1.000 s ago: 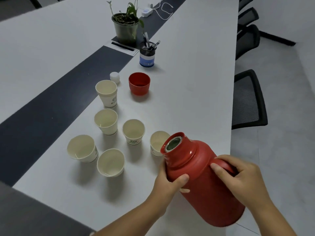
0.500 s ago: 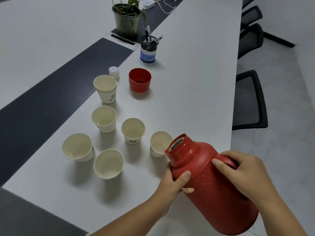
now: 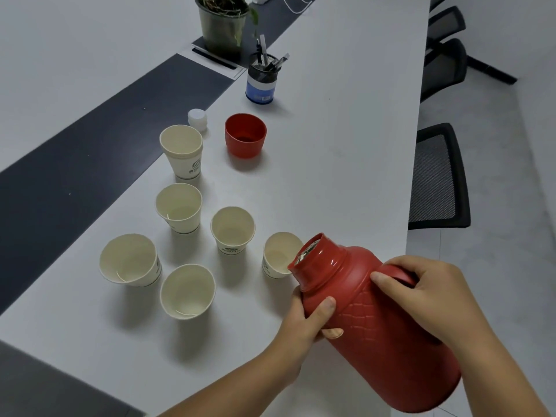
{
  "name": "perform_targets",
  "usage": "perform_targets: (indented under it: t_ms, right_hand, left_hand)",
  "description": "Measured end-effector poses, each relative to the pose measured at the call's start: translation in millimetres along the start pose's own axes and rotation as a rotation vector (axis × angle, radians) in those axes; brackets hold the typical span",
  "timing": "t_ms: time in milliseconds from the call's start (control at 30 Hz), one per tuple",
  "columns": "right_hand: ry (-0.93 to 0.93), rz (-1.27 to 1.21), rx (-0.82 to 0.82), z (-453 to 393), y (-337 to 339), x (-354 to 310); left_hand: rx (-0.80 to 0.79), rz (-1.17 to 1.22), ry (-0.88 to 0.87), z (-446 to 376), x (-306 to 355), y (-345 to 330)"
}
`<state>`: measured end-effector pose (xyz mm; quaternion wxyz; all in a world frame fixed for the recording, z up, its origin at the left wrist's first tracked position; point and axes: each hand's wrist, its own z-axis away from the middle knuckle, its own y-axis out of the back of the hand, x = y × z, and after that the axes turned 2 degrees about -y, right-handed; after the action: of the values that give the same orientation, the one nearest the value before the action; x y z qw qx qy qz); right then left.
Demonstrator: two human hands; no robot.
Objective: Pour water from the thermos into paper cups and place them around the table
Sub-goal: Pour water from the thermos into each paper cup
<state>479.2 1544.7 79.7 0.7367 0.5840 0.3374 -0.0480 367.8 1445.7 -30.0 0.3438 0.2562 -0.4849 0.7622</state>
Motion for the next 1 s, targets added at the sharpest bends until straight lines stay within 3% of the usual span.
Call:
perform_targets:
  t_ms: [1000]
  right_hand:
    - [-0.058, 0.076, -0.042, -3.5, -0.2, -7.2]
  left_hand:
    - [0.061, 0.003, 0.038, -1.4, -2.6, 0.4]
